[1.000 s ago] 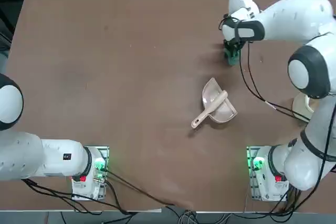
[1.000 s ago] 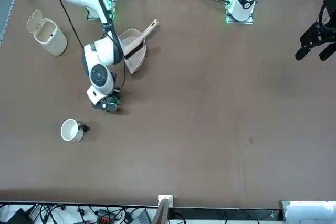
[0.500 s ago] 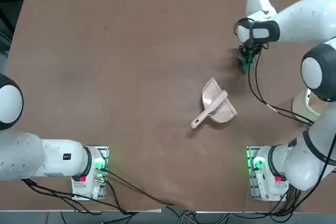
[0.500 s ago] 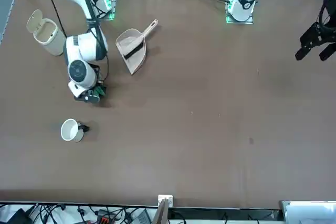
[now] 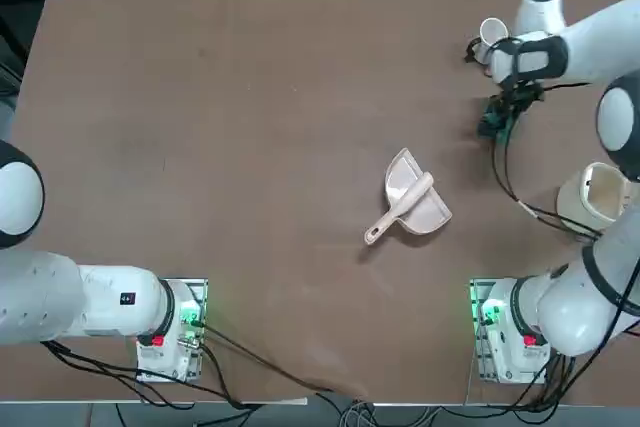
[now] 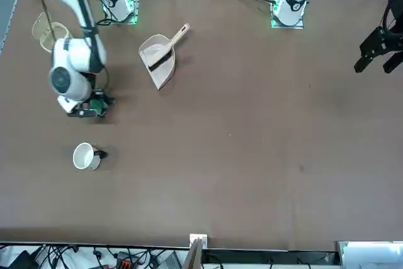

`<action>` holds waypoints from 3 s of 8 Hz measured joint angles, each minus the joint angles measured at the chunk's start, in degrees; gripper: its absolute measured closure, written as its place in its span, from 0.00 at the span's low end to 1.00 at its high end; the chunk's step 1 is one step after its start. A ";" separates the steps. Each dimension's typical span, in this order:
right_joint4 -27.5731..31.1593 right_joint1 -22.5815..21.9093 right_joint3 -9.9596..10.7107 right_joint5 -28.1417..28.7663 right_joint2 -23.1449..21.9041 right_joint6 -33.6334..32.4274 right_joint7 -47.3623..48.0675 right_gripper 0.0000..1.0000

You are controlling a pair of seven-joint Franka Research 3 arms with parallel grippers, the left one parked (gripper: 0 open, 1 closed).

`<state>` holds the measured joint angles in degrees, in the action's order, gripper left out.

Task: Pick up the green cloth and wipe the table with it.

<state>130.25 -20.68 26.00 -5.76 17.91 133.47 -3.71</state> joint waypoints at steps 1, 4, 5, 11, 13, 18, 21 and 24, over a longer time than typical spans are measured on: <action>-0.34 3.18 0.12 -0.73 -0.22 0.65 -3.81 0.92; -2.57 8.14 0.17 -3.08 -0.68 0.73 -8.47 0.92; -2.40 8.14 -0.02 -3.06 -0.57 0.55 -7.88 0.92; 2.96 -3.02 -2.20 10.29 -0.90 -2.69 3.40 0.92; 2.93 -10.56 -2.35 16.09 -1.80 -3.32 11.00 0.92; 2.59 -15.00 0.27 15.39 -2.01 -3.31 9.75 0.92; 2.59 -1.69 3.58 5.35 -1.99 -2.01 -7.76 0.92; 1.46 10.62 3.88 -1.57 -2.03 2.66 -22.76 0.92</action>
<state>131.71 -10.06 29.88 -7.33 15.89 136.14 -26.47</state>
